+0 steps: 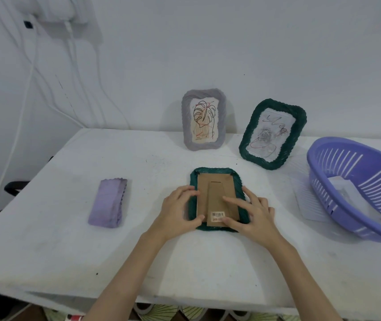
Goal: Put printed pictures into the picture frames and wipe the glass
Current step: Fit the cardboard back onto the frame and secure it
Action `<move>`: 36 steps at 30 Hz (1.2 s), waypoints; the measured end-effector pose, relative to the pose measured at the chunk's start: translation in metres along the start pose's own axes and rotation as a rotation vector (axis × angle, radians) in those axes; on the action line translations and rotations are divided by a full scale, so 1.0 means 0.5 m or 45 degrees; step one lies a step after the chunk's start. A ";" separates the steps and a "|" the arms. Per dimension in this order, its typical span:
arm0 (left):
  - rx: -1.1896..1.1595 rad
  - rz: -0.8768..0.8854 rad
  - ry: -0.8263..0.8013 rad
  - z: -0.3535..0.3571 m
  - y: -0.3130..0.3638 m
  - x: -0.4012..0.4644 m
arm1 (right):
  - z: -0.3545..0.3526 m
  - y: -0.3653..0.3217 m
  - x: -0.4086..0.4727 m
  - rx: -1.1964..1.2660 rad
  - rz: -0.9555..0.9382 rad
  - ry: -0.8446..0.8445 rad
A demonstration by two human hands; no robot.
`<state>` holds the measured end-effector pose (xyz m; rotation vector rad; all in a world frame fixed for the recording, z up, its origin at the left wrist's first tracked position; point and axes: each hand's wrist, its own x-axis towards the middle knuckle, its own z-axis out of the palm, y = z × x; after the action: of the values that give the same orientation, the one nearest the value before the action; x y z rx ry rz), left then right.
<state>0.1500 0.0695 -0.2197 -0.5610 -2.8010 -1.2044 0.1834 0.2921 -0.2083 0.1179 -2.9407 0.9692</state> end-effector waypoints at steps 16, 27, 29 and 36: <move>-0.789 -0.223 -0.079 -0.060 0.049 0.040 | -0.025 -0.023 0.021 0.346 0.067 0.023; -0.883 -0.068 -0.128 -0.111 0.131 0.078 | -0.156 -0.177 0.158 0.369 -0.182 0.154; -0.890 -0.056 -0.152 -0.104 0.136 0.081 | -0.172 -0.187 0.181 0.154 -0.169 0.134; -0.914 -0.330 -0.056 -0.092 0.117 0.096 | -0.198 -0.160 0.177 0.104 -0.071 0.113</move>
<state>0.1206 0.0890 -0.1385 -0.2346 -2.4589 -2.2889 0.1038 0.2818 -0.0756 0.1547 -2.8030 1.0580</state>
